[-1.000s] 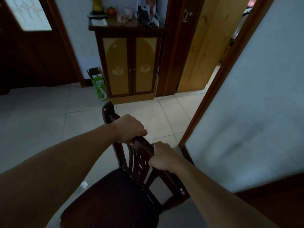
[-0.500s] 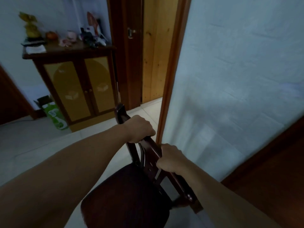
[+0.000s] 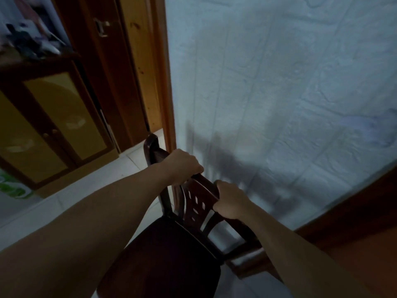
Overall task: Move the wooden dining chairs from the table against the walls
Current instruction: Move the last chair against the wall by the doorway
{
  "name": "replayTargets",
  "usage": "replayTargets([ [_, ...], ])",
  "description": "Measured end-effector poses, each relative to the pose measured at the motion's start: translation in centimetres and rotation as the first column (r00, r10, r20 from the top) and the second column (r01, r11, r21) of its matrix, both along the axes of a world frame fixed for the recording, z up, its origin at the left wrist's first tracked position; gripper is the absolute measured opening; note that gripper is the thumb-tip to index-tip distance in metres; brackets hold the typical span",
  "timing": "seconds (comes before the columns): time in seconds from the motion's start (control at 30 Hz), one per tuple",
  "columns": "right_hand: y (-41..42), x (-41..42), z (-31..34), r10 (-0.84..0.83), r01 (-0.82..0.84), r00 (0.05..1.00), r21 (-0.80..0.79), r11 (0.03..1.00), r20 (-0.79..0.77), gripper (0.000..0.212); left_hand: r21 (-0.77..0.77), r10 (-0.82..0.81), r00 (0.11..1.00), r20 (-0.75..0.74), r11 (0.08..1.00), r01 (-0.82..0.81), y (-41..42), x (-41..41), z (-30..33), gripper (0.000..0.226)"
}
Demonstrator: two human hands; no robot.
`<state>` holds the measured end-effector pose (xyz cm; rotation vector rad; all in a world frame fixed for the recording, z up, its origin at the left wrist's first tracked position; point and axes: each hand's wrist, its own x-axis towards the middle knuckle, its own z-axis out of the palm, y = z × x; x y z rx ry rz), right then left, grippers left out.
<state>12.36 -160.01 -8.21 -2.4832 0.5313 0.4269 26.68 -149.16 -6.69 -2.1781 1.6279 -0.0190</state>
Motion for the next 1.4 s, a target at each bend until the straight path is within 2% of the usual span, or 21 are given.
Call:
replayTargets([
  [0.07,-0.9,0.7,-0.9,-0.035,0.039,0.998,-0.102,0.994,0.043,0.021,-0.008,-0.015,1.0,-0.004,1.0,0.015,-1.6,0.9,-0.6,0.021],
  [0.2,-1.9,1.3,-2.1,-0.131,0.164,0.981,-0.255,0.953,0.141,0.034,-0.055,-0.011,0.998,-0.059,0.998,0.008,-3.6,2.2,-1.2,0.021],
  [0.27,-2.3,1.3,-2.6,-0.171,0.208,0.975,-0.312,0.927,0.14,0.036,-0.063,-0.031,0.997,-0.074,0.998,0.027,-4.5,3.0,-1.8,0.022],
  [0.47,-2.6,1.4,-3.9,-0.334,0.373,0.927,-0.318,0.872,0.171,0.035,-0.064,-0.155,0.985,-0.077,0.986,0.151,-6.8,5.0,-3.7,0.034],
  [0.7,-2.9,1.7,-4.3,-0.417,0.427,0.902,-0.382,0.82,0.112,0.039,-0.13,-0.235,0.966,-0.109,0.967,0.22,-7.5,6.2,-4.7,0.039],
  [0.9,-0.5,1.2,-4.9,-0.516,0.518,0.847,-0.425,0.742,0.131,0.069,-0.234,-0.218,0.965,-0.148,0.955,0.18,-6.1,6.6,-6.0,0.046],
  [1.07,1.3,-0.3,-4.4,-0.538,0.549,0.831,-0.371,0.749,0.144,0.084,-0.218,-0.121,0.978,-0.169,0.972,0.083,-5.4,4.8,-6.3,0.06],
  [1.3,3.5,-2.9,-2.7,-0.557,0.552,0.828,-0.27,0.789,0.064,0.083,-0.163,-0.062,0.962,-0.267,0.986,0.019,-3.4,2.7,-4.8,0.081],
  [1.4,5.4,-4.9,-2.2,-0.56,0.557,0.826,-0.242,0.794,0.065,0.082,-0.118,-0.054,0.96,-0.273,0.993,0.022,-1.7,0.6,-3.8,0.081],
])
